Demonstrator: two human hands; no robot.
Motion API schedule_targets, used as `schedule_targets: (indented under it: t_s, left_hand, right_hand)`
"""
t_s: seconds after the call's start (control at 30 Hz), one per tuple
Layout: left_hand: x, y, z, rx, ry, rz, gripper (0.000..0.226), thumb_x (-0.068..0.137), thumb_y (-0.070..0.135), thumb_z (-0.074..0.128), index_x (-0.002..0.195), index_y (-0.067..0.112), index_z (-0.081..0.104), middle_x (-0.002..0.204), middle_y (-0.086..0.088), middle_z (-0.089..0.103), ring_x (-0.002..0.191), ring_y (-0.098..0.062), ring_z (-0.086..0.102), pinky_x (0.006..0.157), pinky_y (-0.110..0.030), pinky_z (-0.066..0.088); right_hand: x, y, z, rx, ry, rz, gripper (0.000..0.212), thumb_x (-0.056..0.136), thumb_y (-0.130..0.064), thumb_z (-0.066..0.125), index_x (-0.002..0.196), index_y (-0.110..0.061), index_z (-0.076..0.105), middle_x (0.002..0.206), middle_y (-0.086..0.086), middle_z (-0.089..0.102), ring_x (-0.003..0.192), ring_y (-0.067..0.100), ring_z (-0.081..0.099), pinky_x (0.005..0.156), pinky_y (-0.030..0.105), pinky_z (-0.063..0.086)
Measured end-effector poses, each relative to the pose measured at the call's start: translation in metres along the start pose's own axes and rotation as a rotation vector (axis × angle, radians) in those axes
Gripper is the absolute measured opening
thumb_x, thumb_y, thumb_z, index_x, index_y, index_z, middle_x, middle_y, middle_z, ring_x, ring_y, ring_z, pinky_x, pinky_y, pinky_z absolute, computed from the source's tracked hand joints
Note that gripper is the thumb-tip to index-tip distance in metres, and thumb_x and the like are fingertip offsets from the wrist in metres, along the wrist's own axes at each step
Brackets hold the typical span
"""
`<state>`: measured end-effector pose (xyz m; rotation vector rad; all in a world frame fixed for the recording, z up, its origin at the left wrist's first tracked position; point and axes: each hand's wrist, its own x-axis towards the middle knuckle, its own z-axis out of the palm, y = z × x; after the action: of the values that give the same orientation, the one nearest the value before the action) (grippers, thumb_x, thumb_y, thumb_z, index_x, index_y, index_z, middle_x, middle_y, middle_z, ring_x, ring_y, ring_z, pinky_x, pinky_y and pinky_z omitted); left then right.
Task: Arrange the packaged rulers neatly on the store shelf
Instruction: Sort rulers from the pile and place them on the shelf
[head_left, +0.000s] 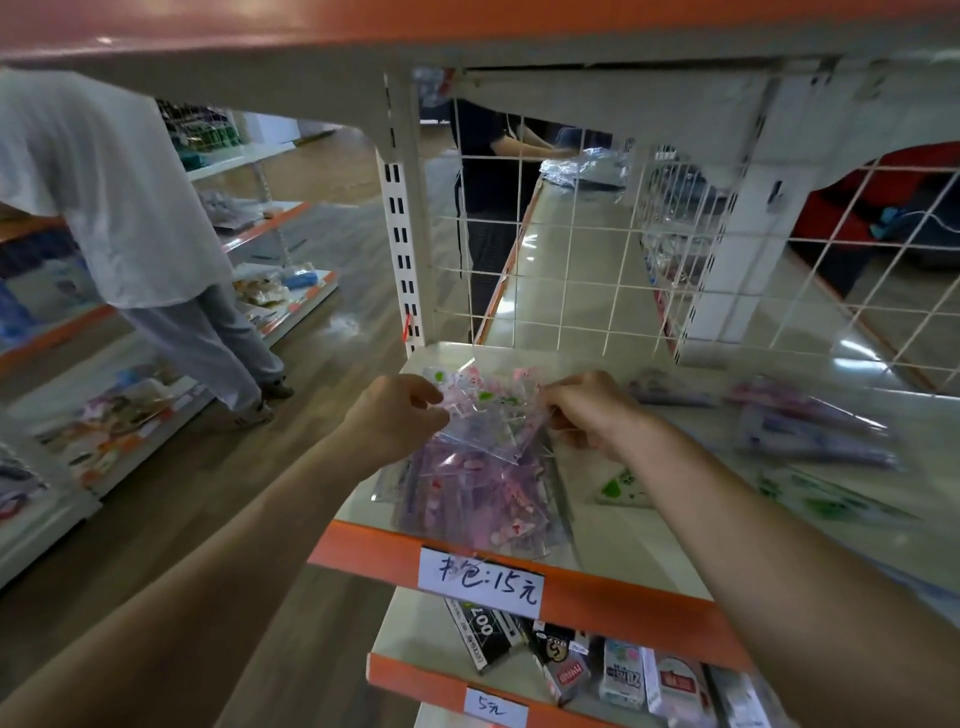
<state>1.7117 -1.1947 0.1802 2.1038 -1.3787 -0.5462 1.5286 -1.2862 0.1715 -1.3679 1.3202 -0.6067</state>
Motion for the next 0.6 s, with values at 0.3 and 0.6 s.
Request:
schedule_targets:
  t_s: [0.3, 0.6]
  left_hand:
    - [0.0, 0.018, 0.007, -0.047, -0.066, 0.072, 0.03, 0.088, 0.023, 0.064, 0.116, 0.012, 0.065, 0.101, 0.001, 0.062, 0.082, -0.009, 0.056, 0.064, -0.016, 0.042]
    - [-0.003, 0.007, 0.013, 0.113, -0.108, 0.021, 0.059, 0.075, 0.053, 0.069, 0.127, 0.03, 0.054, 0.138, -0.007, 0.048, 0.119, -0.029, 0.051, 0.098, -0.047, 0.045]
  right_hand:
    - [-0.011, -0.008, -0.001, -0.073, -0.146, -0.018, 0.036, 0.09, -0.008, 0.061, 0.123, -0.008, 0.047, 0.094, 0.014, 0.062, 0.06, 0.018, 0.059, 0.047, 0.026, 0.049]
    - [-0.043, -0.015, -0.006, -0.838, -0.202, -0.086, 0.02, 0.086, -0.014, 0.067, 0.099, -0.002, 0.059, 0.081, 0.011, 0.064, 0.072, 0.025, 0.064, 0.058, 0.028, 0.047]
